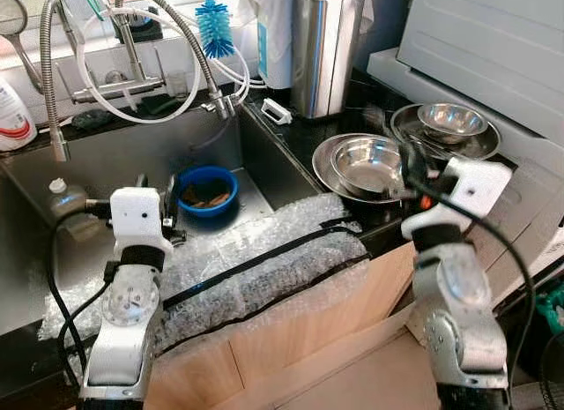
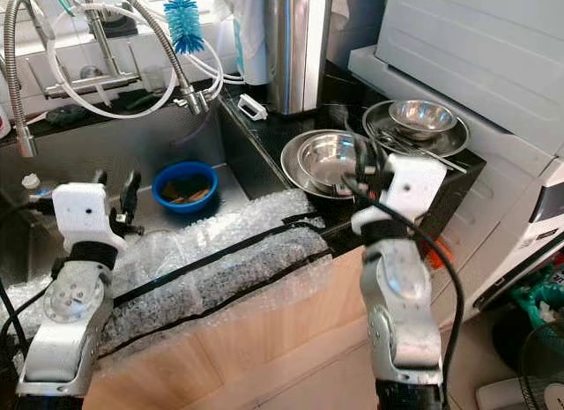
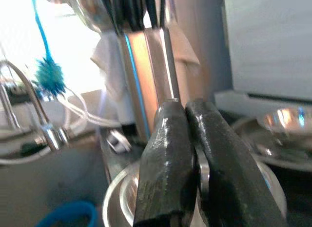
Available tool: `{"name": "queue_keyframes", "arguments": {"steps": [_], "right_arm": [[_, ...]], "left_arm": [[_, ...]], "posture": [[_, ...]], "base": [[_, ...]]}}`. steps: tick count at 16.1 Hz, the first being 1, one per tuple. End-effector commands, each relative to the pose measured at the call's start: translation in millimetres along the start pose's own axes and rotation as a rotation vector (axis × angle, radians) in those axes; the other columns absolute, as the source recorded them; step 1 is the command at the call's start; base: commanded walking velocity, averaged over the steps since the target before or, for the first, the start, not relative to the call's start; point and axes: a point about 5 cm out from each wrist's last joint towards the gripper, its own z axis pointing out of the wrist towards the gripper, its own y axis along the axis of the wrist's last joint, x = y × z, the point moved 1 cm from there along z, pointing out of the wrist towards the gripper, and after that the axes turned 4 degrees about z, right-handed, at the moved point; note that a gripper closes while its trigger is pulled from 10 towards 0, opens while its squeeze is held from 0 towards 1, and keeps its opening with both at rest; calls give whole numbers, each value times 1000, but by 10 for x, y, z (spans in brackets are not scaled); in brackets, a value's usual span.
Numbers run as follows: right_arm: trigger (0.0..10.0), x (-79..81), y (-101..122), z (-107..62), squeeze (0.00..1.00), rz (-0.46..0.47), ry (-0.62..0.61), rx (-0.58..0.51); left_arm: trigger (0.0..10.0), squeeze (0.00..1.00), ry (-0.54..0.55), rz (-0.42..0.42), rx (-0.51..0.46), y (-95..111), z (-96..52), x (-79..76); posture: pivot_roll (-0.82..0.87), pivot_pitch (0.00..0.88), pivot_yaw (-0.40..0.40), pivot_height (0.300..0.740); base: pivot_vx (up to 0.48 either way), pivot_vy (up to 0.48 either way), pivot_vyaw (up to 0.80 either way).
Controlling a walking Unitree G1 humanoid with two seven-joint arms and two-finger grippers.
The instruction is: Kitchen organization
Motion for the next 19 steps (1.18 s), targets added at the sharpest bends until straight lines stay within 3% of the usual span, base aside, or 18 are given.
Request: {"name": "queue_keyframes", "arguments": {"steps": [1, 3, 6, 9, 10, 11, 15, 19], "right_arm": [[10000, 65, 128, 37, 0, 11, 35, -48], [10000, 107, 175, 77, 0, 84, 61, -61], [10000, 155, 102, 79, 0, 276, 87, -18], [10000, 403, -16, -83, 0, 585, 313, 63], [10000, 406, -33, -110, 0, 609, 325, 68], [10000, 418, -61, -181, 0, 693, 369, 86], [10000, 390, -72, -333, 0, 872, 443, 108], [10000, 315, -147, -462, 0, 1017, 469, 133]], "left_arm": [[10000, 0, 18, -1, -37, 97, 40, 34], [10000, 0, 25, -105, -34, 134, 75, 23], [10000, 0, 47, -282, -23, 165, 100, 39], [10000, 0, -57, -629, -30, 262, 107, -53], [10000, 0, -74, -680, -34, 283, 108, -65], [10000, 0, -121, -792, -46, 335, 102, -89], [10000, 0, -216, -956, -39, 376, 49, -137], [10000, 0, -265, -1031, -8, 333, -19, -128]], "posture": [[-50, 0, 8, 740], [-52, 0, 6, 740], [-50, 2, 4, 740], [-48, 1, 3, 740], [-46, 2, 4, 740], [-47, 3, 5, 740], [-48, 1, 6, 740], [-43, 0, 7, 740]], "base": [[0, 0, 0], [0, 0, 0], [0, 0, 0], [0, 0, 0], [0, 0, 0], [0, 0, 0], [0, 0, 0], [0, 0, 0]]}}
